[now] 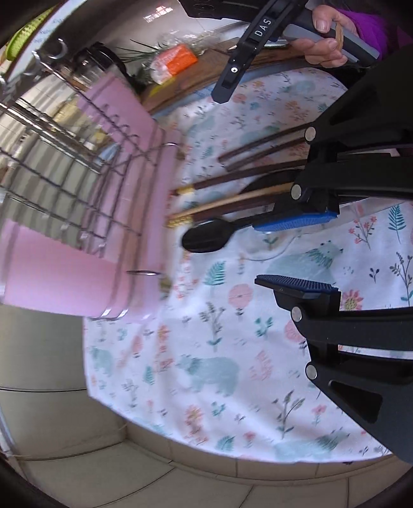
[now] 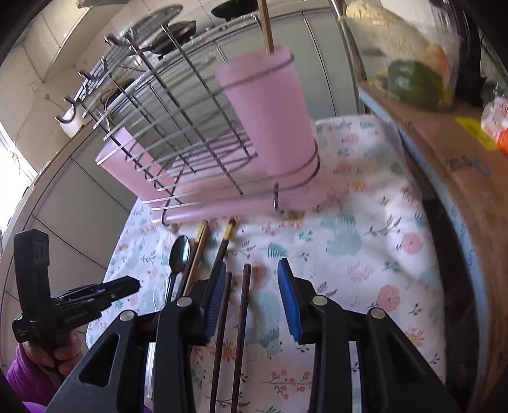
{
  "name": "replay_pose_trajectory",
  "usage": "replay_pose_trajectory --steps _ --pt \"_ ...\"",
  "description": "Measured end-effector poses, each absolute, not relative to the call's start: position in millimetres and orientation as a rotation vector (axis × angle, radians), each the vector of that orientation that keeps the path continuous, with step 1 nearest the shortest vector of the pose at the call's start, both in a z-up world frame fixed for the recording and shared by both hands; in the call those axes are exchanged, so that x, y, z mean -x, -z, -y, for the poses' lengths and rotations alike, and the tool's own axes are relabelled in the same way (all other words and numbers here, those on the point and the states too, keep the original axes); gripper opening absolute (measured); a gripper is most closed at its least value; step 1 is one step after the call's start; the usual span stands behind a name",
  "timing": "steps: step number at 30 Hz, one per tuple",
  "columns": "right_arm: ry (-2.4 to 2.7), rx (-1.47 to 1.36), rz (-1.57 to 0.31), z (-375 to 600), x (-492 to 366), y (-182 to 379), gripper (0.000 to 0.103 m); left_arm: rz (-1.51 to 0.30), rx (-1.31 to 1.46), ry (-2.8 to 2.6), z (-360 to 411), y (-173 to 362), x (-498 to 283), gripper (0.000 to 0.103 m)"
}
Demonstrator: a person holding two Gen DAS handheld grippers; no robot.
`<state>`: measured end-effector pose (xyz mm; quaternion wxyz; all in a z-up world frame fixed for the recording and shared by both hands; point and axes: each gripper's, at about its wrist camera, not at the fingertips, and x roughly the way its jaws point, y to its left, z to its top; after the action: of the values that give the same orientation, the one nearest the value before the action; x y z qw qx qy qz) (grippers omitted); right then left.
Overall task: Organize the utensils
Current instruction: 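Return to the cloth and grasp a clear utensil with the left tool while the right grasps a dark chopstick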
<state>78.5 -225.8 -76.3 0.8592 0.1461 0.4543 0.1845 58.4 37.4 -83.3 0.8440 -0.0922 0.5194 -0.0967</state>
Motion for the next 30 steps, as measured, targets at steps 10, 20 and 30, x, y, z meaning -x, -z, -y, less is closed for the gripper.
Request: replay_pose_trajectory --steps 10,20,30 --pt "-0.408 -0.303 -1.013 222.2 -82.3 95.2 0.033 -1.178 0.154 0.182 -14.8 106.6 -61.5 0.028" --pt "-0.422 -0.3 -1.029 217.3 -84.9 97.8 0.033 -1.152 0.18 0.124 -32.5 100.6 -62.3 0.007" --pt "-0.436 -0.237 -1.119 195.2 -99.0 111.7 0.033 -1.206 0.142 0.118 -43.7 100.5 -73.6 0.006"
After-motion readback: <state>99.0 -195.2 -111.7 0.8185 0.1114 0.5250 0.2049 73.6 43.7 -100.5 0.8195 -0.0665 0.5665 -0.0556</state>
